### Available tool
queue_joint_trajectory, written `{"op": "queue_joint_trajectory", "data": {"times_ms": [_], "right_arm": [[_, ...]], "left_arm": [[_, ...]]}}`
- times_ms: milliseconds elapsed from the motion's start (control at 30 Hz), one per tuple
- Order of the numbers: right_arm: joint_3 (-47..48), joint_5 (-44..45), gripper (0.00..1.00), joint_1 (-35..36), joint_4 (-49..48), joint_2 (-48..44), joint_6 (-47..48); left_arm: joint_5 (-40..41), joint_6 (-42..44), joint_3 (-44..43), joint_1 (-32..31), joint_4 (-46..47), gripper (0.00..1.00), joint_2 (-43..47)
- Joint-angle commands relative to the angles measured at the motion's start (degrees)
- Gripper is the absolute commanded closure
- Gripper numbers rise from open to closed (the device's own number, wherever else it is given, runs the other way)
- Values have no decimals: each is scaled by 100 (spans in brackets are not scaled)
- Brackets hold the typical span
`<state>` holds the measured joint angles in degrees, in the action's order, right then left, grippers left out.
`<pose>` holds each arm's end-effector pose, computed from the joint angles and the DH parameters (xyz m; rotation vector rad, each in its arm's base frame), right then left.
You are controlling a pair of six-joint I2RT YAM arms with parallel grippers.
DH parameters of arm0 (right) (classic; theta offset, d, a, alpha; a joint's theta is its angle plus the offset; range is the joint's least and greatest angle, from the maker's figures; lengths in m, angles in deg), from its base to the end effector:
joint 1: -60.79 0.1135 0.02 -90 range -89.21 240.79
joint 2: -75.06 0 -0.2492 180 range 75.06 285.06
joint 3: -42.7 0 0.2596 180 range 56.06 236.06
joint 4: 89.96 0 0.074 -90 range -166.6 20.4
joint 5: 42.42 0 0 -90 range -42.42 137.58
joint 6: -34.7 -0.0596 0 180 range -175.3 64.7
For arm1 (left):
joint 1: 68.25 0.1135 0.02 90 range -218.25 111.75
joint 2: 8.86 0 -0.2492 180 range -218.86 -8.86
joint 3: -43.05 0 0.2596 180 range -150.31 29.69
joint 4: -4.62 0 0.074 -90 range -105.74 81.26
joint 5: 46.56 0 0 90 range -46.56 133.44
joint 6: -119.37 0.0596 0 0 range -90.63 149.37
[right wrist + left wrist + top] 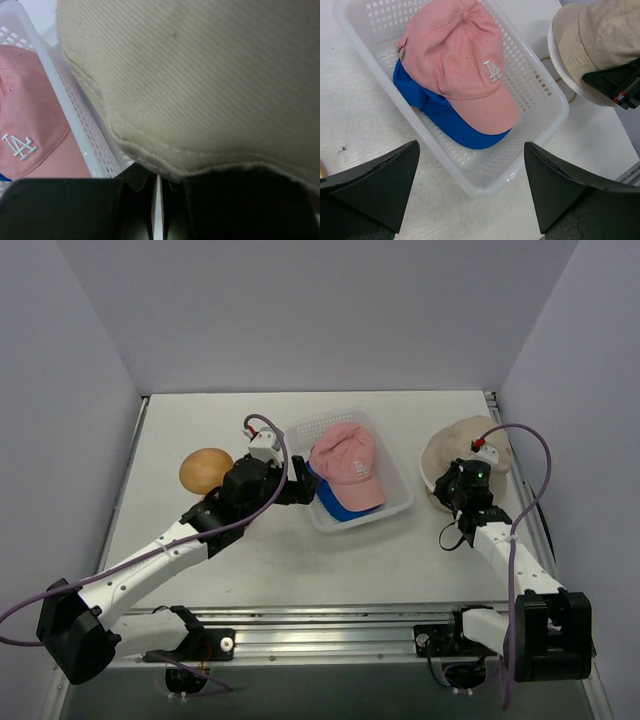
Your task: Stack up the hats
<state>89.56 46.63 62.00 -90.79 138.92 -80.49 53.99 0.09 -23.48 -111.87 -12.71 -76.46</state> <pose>0.2867 0.0070 0.2241 0.3763 1.8280 0.3352 0.2322 -0.2062 0.2972 0.1141 1.9433 -0.6880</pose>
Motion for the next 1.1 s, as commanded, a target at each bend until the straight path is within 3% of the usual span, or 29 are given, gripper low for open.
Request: {"op": "queue_joint_trajectory", "data": {"times_ms": [0,267,467,767,800,900,1067], "right_arm": [[87,315,100,11,-312,197,32],[175,298,100,10,-321,382,58],[657,-213,99,212,188,-162,146],[1501,-318,84,853,629,-366,137],[1598,-309,76,933,620,-182,128],[2036,76,67,1345,690,362,137],[2494,596,64,1821,348,1207,120]], "left_arm": [[123,71,-1,46,212,6,185],[167,71,78,46,256,6,290],[202,89,140,46,291,6,352],[352,124,342,46,598,6,615],[352,141,368,46,616,6,651],[430,150,482,46,731,6,774],[501,159,614,37,871,6,871]]}}
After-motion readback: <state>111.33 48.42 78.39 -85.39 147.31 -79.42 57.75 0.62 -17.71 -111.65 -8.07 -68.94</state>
